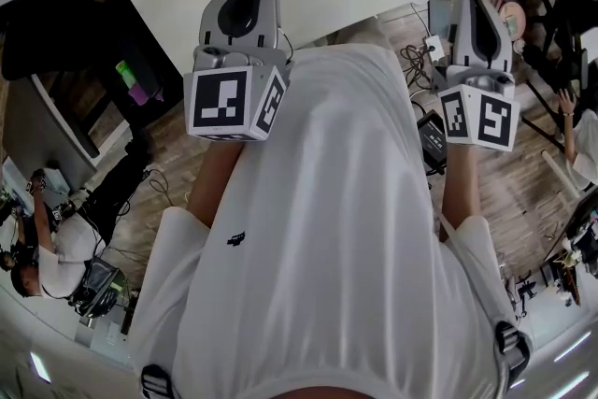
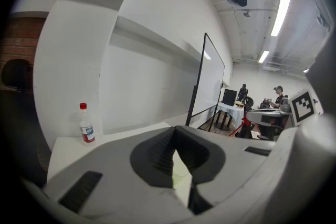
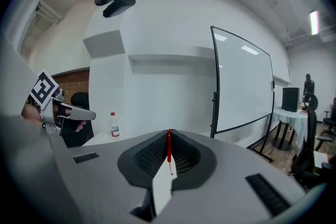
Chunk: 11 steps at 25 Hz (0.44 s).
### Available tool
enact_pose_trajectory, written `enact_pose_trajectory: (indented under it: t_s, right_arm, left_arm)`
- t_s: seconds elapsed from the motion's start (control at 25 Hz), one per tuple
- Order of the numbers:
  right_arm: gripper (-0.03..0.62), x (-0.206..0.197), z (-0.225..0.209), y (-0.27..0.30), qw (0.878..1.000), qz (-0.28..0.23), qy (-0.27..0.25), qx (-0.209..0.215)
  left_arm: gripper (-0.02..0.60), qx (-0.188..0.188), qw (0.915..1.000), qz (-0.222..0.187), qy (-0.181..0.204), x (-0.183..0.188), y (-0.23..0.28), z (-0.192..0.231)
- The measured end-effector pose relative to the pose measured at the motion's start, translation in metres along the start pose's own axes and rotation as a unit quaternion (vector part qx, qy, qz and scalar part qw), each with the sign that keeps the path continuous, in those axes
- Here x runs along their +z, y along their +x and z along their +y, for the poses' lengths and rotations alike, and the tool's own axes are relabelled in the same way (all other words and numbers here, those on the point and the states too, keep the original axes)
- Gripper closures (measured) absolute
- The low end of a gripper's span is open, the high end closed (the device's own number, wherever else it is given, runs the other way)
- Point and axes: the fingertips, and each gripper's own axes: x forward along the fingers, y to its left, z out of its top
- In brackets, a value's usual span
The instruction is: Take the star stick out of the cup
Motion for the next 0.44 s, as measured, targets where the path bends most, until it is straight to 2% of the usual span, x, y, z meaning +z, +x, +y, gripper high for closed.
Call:
enact_pose_trajectory:
  t_s: [0.44]
  right_arm:
    - [0.576, -0.0006, 0.0044, 0.0030, 1.000, 0.002, -0.002, -0.001]
  left_arm:
    - [0.586, -0.003, 1.0000, 0.000, 0.000, -0.0019, 0.0012, 0.0040]
